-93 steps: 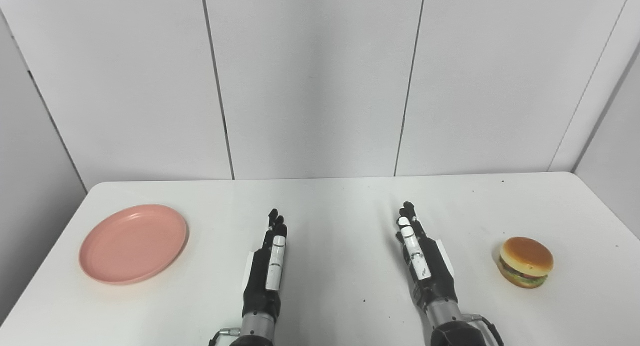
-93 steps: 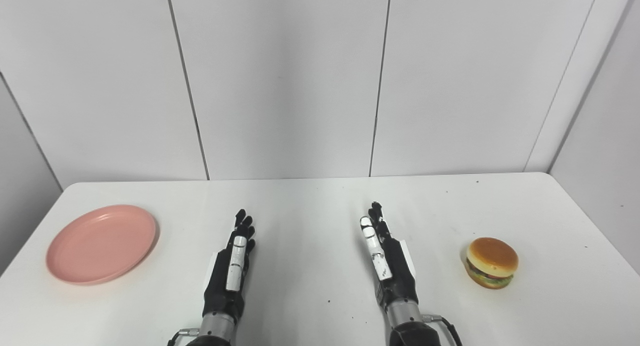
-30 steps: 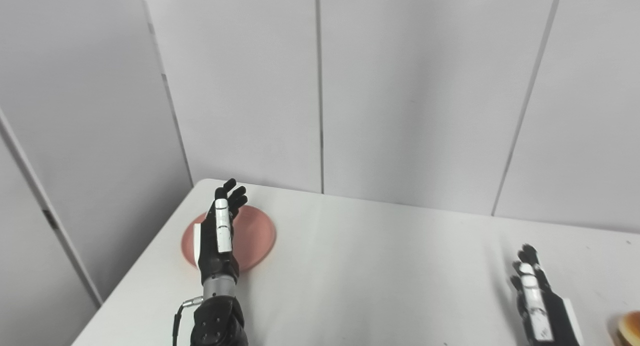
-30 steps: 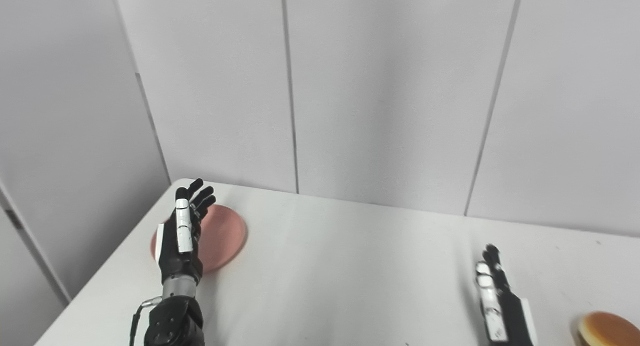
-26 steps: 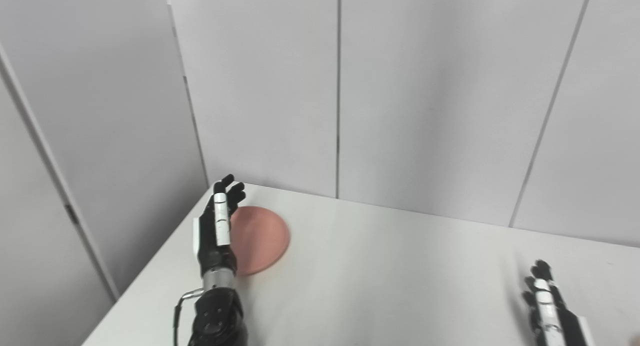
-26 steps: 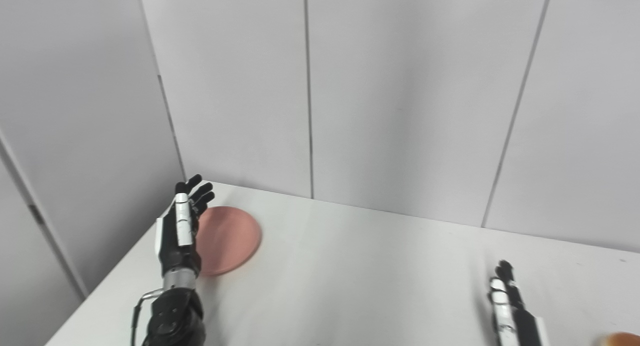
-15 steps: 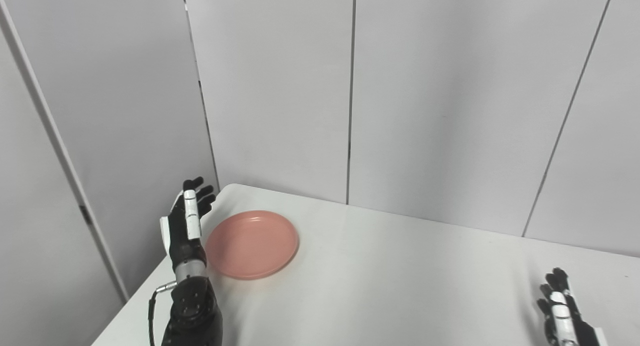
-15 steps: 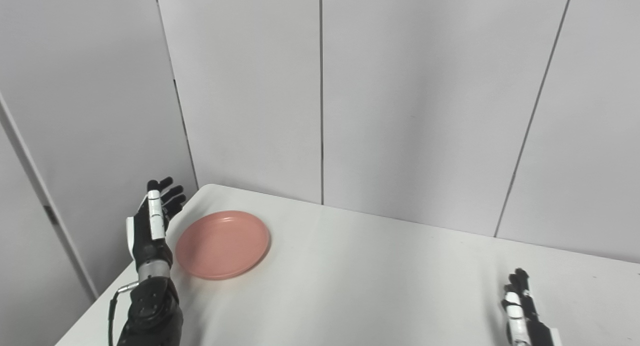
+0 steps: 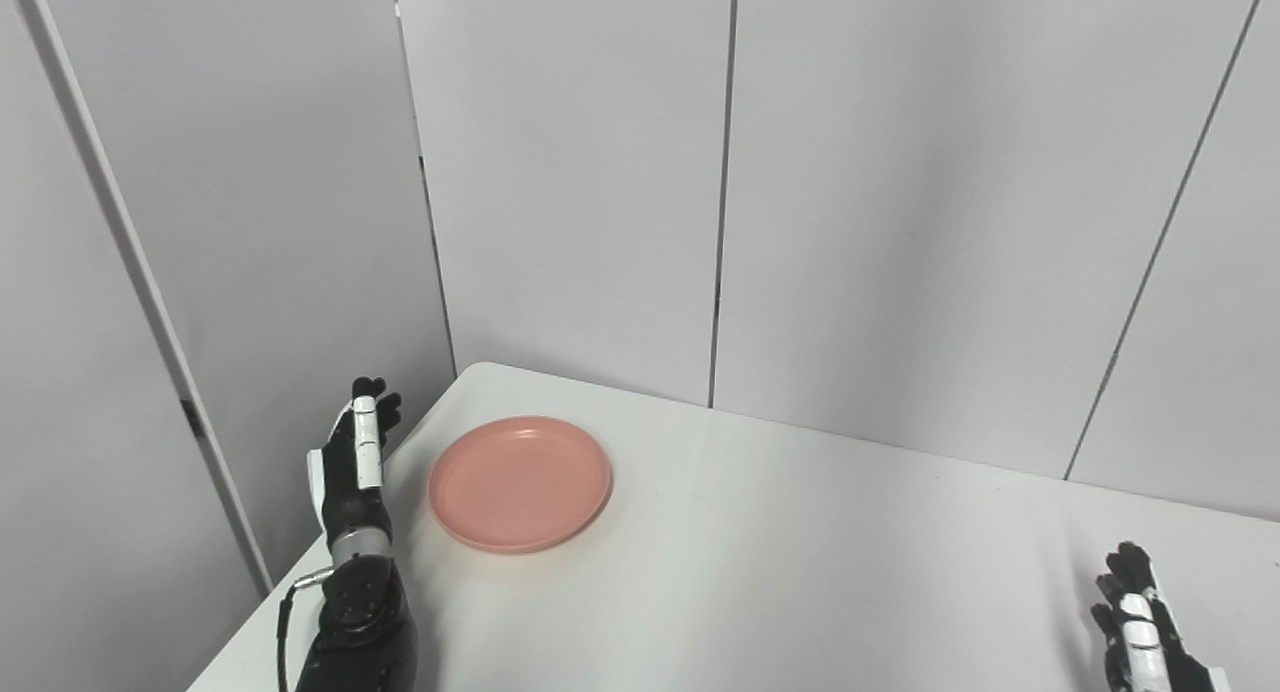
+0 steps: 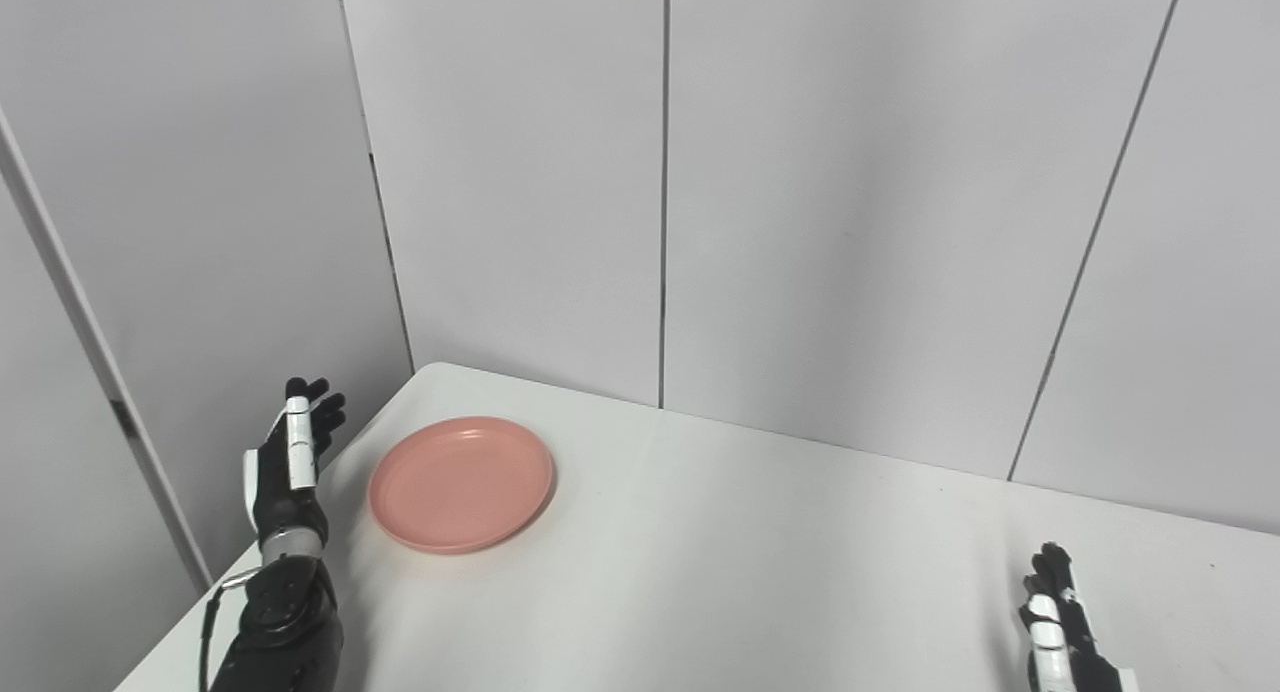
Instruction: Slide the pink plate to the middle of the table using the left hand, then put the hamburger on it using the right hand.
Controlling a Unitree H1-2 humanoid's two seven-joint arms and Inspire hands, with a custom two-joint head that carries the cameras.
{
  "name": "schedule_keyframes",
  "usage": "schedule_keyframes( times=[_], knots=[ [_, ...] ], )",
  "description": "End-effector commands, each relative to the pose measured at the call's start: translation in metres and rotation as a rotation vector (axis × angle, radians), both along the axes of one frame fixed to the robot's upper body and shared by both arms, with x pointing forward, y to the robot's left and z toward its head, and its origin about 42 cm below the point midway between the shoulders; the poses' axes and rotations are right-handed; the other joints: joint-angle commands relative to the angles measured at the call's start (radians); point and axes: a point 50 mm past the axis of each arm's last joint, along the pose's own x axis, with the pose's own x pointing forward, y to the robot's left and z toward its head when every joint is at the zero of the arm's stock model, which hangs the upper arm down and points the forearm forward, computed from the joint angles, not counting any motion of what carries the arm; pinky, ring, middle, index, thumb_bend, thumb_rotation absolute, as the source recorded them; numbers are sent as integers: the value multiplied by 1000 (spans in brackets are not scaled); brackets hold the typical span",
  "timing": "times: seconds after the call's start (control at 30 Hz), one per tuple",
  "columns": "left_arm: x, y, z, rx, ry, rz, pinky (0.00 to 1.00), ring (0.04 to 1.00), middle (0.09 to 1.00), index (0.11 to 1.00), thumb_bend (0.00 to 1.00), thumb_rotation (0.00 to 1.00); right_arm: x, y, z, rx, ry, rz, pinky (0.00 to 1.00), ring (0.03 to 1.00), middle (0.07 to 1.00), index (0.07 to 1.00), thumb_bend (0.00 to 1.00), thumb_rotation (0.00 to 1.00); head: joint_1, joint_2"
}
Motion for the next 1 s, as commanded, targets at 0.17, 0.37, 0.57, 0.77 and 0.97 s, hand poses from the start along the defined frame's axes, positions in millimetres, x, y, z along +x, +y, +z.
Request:
schedule_keyframes(
  times=[0.17, 0.37, 0.57, 0.77, 0.97],
  knots=[
    [19, -6, 17, -1, -62, -96, 900, 837, 809, 806, 840, 1000, 3, 2, 19, -11, -96, -4, 1000, 996, 982, 975, 538, 912, 0, 1],
    [25, -19, 5, -17, -59, -176, 902, 854, 825, 817, 818, 1000, 3, 2, 18, 1, -110, -10, 1000, 967, 970, 957, 544, 897, -4, 3],
    [31, -33, -3, -49, -52, -220, 898, 857, 827, 823, 834, 1000, 2, 1, 19, -9, -113, -3, 1000, 987, 971, 958, 563, 929, -11, 4],
    [34, -48, -10, -133, -72, -276, 862, 853, 838, 836, 823, 1000, 1, 3, 19, -10, -109, -11, 1000, 999, 974, 951, 562, 927, -23, 12],
    [33, -61, -13, -218, -123, -338, 824, 850, 841, 852, 849, 1000, 0, 4, 21, -7, -107, -3, 1000, 1000, 984, 972, 571, 928, -44, 17]
  ],
)
